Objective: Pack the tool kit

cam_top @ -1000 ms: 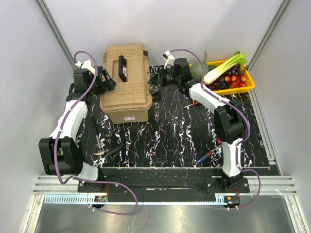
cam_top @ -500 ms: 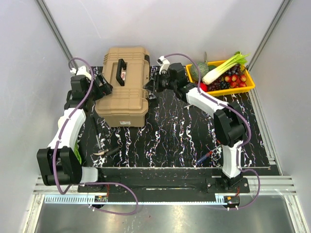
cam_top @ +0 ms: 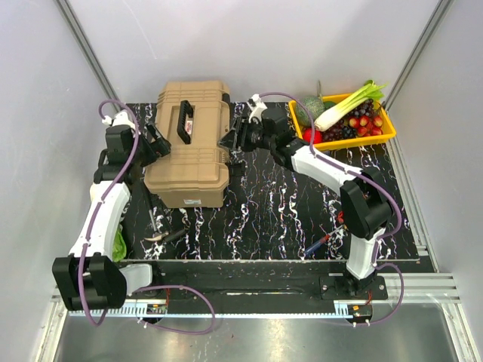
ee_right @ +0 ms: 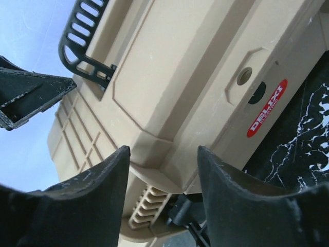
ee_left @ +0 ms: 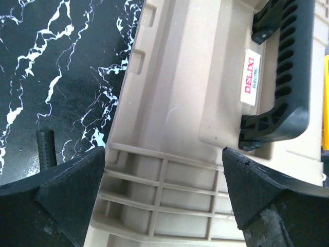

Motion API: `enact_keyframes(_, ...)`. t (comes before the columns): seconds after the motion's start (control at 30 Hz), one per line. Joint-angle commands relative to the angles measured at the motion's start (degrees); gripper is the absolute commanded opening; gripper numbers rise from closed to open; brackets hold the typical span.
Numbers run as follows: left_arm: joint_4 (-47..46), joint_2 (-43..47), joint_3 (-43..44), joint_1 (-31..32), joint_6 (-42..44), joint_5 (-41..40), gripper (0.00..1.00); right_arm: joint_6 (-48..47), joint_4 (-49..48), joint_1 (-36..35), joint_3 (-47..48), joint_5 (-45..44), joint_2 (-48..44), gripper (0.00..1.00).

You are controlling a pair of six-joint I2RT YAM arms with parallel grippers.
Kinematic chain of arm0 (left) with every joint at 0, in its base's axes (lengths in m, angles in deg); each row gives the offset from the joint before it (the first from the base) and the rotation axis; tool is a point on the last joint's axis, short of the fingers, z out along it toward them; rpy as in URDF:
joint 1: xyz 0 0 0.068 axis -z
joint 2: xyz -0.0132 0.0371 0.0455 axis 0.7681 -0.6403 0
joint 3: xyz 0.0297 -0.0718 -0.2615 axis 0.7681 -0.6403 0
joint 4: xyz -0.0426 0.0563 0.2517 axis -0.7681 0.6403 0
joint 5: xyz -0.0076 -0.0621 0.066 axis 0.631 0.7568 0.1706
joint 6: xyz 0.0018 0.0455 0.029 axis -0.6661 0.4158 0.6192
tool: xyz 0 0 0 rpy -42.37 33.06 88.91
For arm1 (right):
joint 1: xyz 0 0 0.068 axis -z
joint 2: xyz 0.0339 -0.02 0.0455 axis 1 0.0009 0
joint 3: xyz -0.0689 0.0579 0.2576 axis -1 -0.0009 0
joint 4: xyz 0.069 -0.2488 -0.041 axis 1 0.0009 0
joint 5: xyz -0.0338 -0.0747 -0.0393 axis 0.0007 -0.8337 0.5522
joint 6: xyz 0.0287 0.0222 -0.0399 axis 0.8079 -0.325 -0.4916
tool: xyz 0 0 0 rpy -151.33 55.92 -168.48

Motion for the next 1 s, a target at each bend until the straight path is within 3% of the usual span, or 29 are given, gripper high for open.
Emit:
enact_keyframes(0.0, 2.92, -2.12, 10.09, 0.72, 0.01, -1.81, 0.99, 13.34, -1.54, 3.5, 4.49, -1.11, 0.51, 0.67)
enact_keyframes(0.13, 3.19, -5.9, 17.05, 0.55, 0.27, -1.99, 0.99, 22.57, -10.49, 10.09, 3.26, 0.39, 2.88, 0.88)
enact_keyframes(0.27, 1.96, -9.67, 20.83, -0.24, 1.5, -2.42, 0.99, 27.24, -15.35, 13.53, 4.65, 1.53, 7.44, 0.99)
enact_keyframes(0.63, -2.78, -23.12, 28.48, -4.02, -1.57, 8.03, 0.99, 53.6, -36.34, 16.26, 22.05, 7.87, 31.7, 1.0)
enact_keyframes(0.97, -4.28, -30.42, 29.98, -4.02, -2.54, 13.74, 0.99, 63.46, -40.75, 15.12, 31.9, 6.2, 42.43, 0.99)
